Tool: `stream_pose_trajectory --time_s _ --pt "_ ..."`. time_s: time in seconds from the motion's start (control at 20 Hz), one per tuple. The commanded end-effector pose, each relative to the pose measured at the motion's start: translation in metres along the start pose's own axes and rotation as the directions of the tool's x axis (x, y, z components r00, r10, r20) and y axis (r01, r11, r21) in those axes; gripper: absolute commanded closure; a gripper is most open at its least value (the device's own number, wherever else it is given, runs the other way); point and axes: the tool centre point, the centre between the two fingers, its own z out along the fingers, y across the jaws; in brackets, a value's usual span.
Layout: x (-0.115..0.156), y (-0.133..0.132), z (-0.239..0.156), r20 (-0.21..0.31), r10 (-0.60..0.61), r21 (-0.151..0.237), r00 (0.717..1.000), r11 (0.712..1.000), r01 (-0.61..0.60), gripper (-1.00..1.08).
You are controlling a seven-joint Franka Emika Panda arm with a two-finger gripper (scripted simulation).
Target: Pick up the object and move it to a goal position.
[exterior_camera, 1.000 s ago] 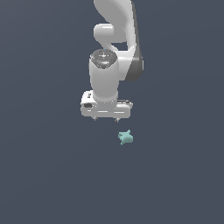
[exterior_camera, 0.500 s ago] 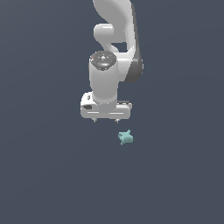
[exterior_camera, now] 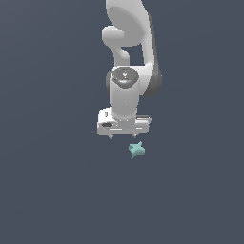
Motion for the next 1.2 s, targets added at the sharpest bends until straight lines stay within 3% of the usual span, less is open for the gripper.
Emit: stream_pose_trajectory --time_s 0.0,0.45,0.85,1.15 --pt "0.004 -0.019 0.015 0.0 -0.048 0.002 0.999 0.999 0.048 -0.92" --pt "0.011 -0.068 0.055 -0.006 -0.17 0.014 0.985 0.985 0.17 -0.92" --pt "0.01 -0.07 0.063 -0.005 -0.174 0.015 0.985 0.985 0.174 -0.92" --pt "0.009 -0.071 0.093 -0.006 -0.176 0.015 0.984 0.984 0.177 -0.92"
